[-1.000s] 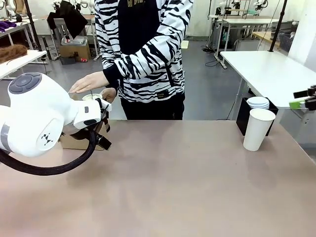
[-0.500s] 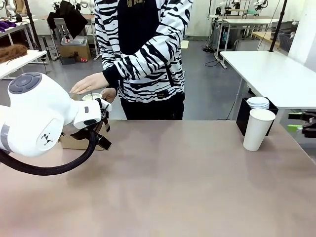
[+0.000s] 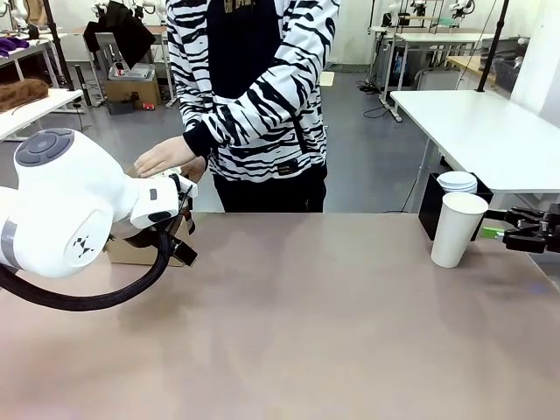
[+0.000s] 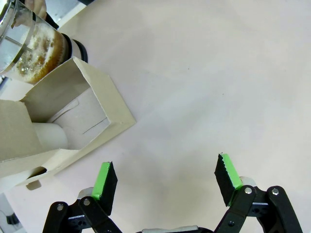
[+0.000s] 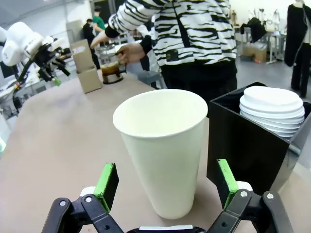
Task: Pour a drink into a cup and package it in a carrier.
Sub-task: Pick up the 600 ml Paper Cup and place it in the middle top area of the table.
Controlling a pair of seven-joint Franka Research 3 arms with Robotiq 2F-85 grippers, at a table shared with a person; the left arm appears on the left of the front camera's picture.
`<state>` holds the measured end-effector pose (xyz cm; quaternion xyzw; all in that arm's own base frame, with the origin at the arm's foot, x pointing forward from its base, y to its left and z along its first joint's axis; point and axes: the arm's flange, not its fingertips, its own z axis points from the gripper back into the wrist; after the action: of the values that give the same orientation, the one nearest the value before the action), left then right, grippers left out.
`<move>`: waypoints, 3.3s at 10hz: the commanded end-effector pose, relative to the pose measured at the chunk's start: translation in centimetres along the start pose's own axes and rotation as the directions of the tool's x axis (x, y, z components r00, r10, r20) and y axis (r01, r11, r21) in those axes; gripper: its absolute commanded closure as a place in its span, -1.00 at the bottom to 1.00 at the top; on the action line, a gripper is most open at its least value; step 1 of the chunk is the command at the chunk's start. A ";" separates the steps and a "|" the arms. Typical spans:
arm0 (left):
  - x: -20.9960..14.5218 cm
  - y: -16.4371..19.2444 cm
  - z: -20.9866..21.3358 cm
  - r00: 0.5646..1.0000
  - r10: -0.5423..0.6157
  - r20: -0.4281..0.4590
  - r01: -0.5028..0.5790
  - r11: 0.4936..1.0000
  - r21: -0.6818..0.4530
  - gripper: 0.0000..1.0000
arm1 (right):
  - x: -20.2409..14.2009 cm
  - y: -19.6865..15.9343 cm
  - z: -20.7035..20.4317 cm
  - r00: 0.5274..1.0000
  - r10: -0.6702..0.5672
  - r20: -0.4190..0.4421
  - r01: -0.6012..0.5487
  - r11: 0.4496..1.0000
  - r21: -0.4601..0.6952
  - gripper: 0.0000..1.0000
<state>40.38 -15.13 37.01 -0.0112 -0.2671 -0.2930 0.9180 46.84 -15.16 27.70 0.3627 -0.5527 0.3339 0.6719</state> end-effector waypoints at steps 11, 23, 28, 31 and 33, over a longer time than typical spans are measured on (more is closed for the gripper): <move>0.0 0.0 0.0 1.000 -0.001 0.001 0.001 1.000 -0.001 -1.00 | -2.9 -1.5 -5.3 0.998 0.048 0.050 -0.046 0.998 -0.040 -1.00; 0.0 0.0 0.0 1.000 -0.001 0.001 0.001 1.000 -0.001 -1.00 | -3.3 -0.7 -8.2 0.998 0.028 0.049 -0.030 0.999 0.038 -0.51; 0.0 0.0 0.0 1.000 -0.001 0.001 0.001 1.000 -0.001 -1.00 | 0.4 3.4 -7.4 0.997 0.018 0.070 -0.017 1.000 -0.011 -0.52; 0.0 0.0 0.0 1.000 -0.001 0.001 0.001 1.000 -0.001 -1.00 | 7.1 7.6 -12.1 0.998 0.029 0.048 -0.030 0.999 0.014 -0.52; 0.0 0.0 0.0 1.000 -0.001 0.001 0.001 1.000 -0.001 -1.00 | 9.2 8.1 -18.0 0.998 0.001 0.057 -0.001 1.000 0.002 -0.52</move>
<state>40.36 -15.18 37.01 -0.0111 -0.2672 -0.2936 0.9178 48.34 2.65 35.84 0.3781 -0.5736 0.3452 0.6394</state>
